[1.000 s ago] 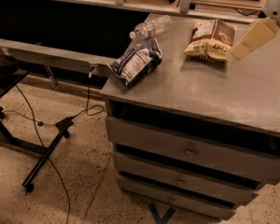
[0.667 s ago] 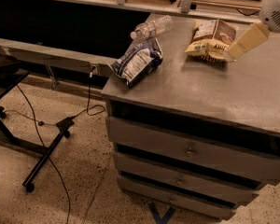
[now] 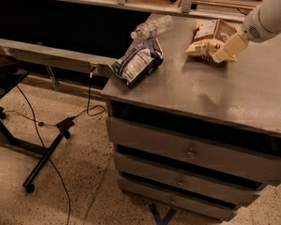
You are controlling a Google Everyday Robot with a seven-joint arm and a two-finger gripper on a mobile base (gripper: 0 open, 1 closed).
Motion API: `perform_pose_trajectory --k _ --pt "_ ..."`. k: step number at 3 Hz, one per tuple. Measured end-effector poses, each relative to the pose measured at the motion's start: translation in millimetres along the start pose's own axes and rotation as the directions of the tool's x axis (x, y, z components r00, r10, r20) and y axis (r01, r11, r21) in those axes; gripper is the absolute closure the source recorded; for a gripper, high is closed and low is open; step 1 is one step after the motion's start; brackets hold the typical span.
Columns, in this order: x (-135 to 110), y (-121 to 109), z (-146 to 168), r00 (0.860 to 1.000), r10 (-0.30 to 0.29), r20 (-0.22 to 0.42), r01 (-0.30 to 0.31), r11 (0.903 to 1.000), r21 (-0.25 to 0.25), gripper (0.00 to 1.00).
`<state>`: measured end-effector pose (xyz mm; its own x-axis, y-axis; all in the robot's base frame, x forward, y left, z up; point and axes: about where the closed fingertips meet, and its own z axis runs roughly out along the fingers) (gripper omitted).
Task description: Pick brown chip bag
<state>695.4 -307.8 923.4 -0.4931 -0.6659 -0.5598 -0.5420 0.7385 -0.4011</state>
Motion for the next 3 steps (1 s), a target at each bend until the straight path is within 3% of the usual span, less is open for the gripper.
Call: perform_pose_trajectory --k 2,3 --pt "2 -4 56 0.999 -0.020 -0.035 0.020 0.9997 0.011 0.00" --pt "7 -1 79 0.998 -0.007 -0.063 0.006 0.9999 -0.009 0.00"
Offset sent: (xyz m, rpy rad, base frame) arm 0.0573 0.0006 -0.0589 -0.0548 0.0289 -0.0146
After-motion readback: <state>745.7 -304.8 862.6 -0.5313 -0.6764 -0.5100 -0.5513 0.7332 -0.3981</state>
